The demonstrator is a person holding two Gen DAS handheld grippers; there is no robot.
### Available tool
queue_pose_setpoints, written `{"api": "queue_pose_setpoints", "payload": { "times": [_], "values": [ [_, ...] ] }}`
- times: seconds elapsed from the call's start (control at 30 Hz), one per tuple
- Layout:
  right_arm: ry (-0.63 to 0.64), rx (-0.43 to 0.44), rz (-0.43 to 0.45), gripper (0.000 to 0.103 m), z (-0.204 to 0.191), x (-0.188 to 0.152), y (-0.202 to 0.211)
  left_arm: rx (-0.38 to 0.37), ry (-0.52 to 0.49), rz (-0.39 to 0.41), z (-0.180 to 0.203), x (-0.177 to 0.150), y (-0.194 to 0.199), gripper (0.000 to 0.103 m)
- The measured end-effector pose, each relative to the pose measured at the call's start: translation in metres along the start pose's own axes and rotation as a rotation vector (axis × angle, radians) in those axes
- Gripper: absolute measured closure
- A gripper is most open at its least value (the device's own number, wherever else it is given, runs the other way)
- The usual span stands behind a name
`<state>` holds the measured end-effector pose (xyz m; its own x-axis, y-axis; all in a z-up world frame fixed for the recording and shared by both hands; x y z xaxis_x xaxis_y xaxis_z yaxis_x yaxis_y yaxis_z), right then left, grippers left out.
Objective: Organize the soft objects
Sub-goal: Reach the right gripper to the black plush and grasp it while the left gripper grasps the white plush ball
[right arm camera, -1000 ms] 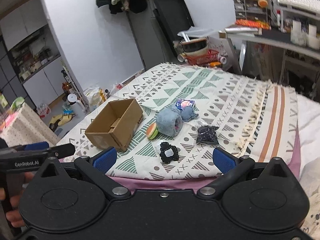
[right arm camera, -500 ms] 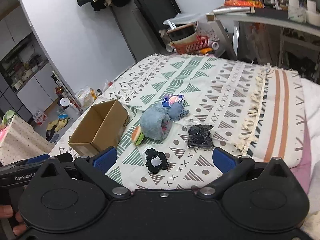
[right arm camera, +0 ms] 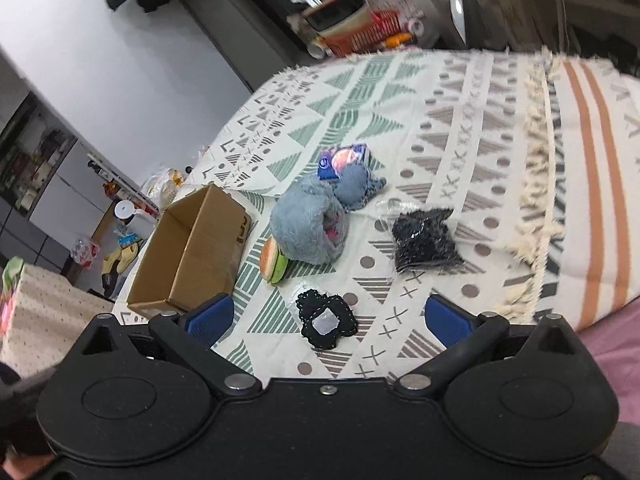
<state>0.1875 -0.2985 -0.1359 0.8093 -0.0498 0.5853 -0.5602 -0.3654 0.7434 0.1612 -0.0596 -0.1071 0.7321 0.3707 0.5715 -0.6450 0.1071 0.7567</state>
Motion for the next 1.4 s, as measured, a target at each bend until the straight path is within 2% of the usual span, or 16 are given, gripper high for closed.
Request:
{"api": "queue_pose_setpoints", "payload": {
  "times": [0.3,0.37,0.53,0.73,0.8,1.03,1.4],
  "values": [
    [-0.173,0.027,-0.077,0.002,0.007,-0.002,-0.042,0.002,0.027,-0.069,-0.002,0.003,-0.037,0.03],
    [-0.215,0.034,-0.09,0.006,0.009,-0.006,-0.054,0.0,0.035,-0.077,-0.002,0.004,-0.045,0.03],
    [-0.325,0.049,-0.116,0.025,0.026,-0.016,-0.081,-0.011,0.068,-0.108,-0.005,0.006,-0.065,0.043],
    [-0.429,0.125,-0.167,0.027,0.033,-0.02,-0.108,-0.031,0.1,-0.154,-0.006,0.009,-0.09,0.048],
    [-0.457,0.141,-0.189,0.032,0.034,-0.022,-0.116,-0.028,0.114,-0.173,-0.006,0.009,-0.099,0.048],
    [-0.502,0.143,-0.23,0.045,0.038,-0.024,-0.138,-0.003,0.137,-0.221,-0.007,0.005,-0.129,0.048],
    [-0.527,0.156,-0.3,0.047,0.035,-0.028,-0.166,0.028,0.163,-0.259,-0.006,0.003,-0.151,0.048]
  ]
}}
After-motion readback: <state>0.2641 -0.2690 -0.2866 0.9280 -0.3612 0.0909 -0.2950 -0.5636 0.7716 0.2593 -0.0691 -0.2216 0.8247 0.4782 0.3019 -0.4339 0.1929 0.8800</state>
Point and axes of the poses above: each gripper's, at about its wrist camera, not at the fingertips, and y roughly against the way its jaws point, z to its right, x to its top, the point moved 1 cm from there along -y, roughly the way its jaws point, and after that the axes turned 15 degrees about y, right-handed, at the moved point
